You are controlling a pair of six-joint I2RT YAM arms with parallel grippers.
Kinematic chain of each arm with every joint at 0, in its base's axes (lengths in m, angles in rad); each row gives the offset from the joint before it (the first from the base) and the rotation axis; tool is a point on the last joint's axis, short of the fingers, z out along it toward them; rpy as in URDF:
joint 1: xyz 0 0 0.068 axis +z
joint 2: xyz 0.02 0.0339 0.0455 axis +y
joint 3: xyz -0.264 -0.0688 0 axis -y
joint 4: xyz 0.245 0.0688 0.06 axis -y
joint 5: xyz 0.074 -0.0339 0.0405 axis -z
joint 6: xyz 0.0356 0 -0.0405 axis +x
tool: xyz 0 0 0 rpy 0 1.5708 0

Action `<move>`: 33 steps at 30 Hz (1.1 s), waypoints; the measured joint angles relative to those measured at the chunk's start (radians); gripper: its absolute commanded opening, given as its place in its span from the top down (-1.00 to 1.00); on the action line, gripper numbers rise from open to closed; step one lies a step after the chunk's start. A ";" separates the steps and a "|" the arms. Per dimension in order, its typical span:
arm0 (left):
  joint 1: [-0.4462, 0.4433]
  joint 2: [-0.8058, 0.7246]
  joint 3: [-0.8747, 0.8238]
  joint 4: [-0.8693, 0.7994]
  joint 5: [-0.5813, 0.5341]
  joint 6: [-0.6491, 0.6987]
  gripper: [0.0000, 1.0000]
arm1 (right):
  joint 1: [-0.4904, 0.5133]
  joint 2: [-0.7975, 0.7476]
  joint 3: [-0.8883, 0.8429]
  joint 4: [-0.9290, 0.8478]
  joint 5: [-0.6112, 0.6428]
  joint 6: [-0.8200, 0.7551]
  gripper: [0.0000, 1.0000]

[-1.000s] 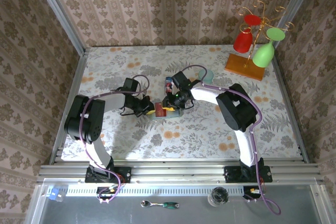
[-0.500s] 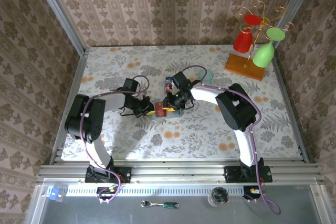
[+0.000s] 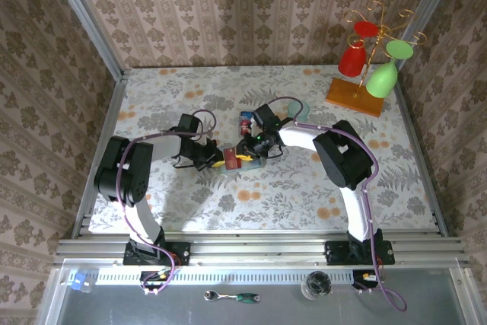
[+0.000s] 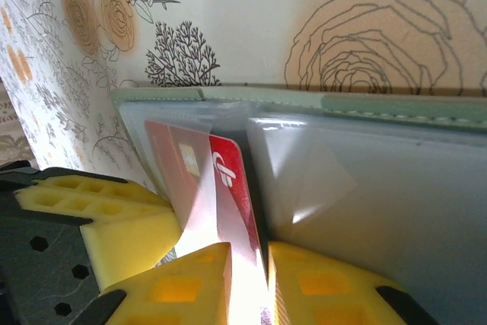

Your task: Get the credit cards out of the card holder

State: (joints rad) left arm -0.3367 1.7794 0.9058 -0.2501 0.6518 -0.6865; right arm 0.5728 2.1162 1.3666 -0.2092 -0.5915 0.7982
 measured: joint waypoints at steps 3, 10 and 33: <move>0.004 0.000 0.000 0.000 0.000 0.000 1.00 | -0.001 0.000 -0.010 0.018 -0.005 0.010 0.67; 0.006 0.000 0.000 -0.004 0.003 0.006 1.00 | -0.002 0.000 -0.024 0.047 -0.014 0.019 0.73; 0.018 0.000 0.001 -0.013 0.007 0.018 1.00 | -0.030 -0.060 -0.048 0.005 0.010 -0.034 0.86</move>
State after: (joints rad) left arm -0.3187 1.7794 0.9070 -0.2634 0.6586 -0.6685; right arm 0.5426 2.0567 1.3182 -0.2043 -0.5816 0.7647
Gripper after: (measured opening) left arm 0.049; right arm 0.072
